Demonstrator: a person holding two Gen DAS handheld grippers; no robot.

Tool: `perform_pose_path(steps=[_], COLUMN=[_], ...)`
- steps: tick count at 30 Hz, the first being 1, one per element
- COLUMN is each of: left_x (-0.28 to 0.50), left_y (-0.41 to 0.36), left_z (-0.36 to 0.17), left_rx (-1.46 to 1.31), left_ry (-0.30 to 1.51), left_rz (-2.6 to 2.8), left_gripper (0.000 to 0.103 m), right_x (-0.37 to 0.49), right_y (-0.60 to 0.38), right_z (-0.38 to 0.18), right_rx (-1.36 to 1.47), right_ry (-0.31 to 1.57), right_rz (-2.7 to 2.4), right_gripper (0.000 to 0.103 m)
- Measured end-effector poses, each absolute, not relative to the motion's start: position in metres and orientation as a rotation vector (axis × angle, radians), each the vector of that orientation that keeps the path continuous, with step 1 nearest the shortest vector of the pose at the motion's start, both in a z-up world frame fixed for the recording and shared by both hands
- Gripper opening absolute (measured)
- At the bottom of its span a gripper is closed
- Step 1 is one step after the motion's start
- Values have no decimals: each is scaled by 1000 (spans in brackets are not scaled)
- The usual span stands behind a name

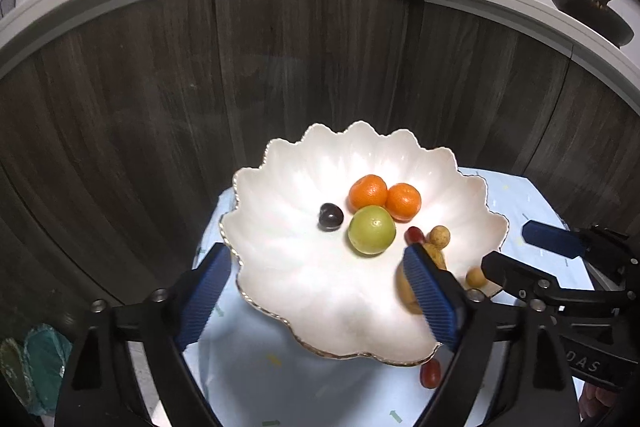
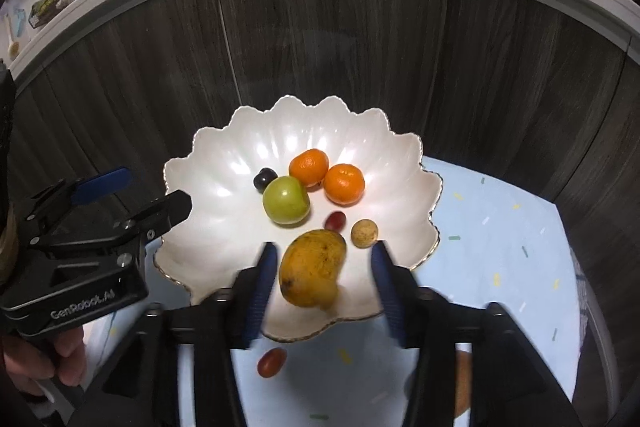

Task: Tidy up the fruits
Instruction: 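Withdraw both open grippers from the bowl toward the kiwi and red date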

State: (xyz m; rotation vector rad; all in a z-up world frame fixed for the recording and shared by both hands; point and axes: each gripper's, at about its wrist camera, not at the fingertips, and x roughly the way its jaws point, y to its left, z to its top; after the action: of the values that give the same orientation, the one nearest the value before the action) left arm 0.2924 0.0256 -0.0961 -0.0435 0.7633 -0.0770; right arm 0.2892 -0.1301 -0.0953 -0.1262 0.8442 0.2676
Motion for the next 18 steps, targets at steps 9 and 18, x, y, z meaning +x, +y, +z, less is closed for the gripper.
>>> perform_pose_path(steps=[9, 18], left_x=[279, 259], left_y=[28, 17], left_z=[-86, -71], left_rx=[-23, -30], left_ry=[743, 728], left_rz=[-52, -77], left_gripper=[100, 101], right_x=[276, 256], right_y=[-136, -147], right_z=[-78, -58], right_rx=[-141, -144], right_ry=[784, 738], right_rz=[210, 186], right_gripper=[79, 79])
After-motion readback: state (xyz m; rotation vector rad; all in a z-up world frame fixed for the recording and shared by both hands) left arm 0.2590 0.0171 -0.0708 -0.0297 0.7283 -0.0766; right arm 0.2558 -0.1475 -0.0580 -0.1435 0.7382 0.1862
